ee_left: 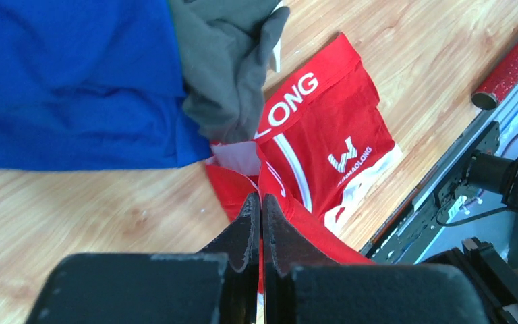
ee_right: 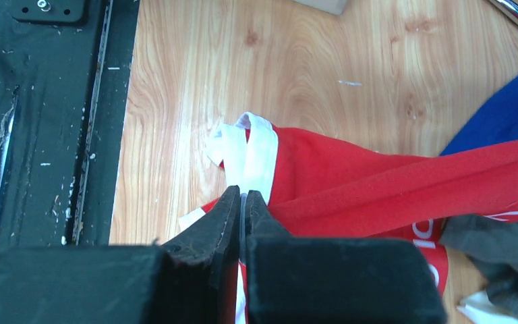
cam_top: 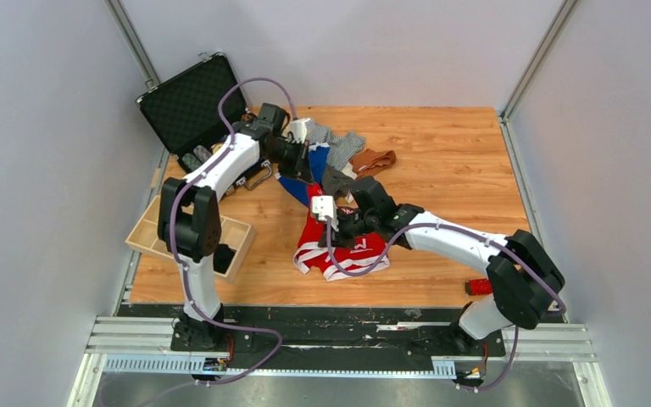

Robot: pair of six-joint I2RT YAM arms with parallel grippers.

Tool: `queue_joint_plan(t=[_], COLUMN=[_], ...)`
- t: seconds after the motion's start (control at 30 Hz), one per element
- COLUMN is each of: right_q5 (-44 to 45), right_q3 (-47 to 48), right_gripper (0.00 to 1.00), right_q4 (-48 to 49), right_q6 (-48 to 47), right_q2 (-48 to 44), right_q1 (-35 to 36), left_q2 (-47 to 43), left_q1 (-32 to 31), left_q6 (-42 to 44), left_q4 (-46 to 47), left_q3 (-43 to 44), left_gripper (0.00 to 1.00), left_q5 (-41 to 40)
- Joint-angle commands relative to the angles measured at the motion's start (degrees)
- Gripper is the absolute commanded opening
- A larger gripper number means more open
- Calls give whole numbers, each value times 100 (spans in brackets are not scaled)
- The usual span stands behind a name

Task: Roll the underwear
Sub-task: Fold the underwear at the center of the board.

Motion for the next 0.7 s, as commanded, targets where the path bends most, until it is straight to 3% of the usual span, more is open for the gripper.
queue_joint_plan(t=[0.0,0.43,0.67], right_q5=[-323,-261,-213], right_q3=[-341,-1482,-1740], right_gripper=[0,0,0], right_q4=[269,207,25], right_q6=[165,-60,-212], right_q2=[-524,-1508,-1669], right_q1=[-126,-818,-1066], left_q2=[438,1366,1696], left_q1=[-348,-1230,-1447], left_q6=[-107,-481,-544], left_q4=[159,244,247], left_q3=[644,1513,1838], left_gripper=[0,0,0], left_q5=[49,-1077,-1165])
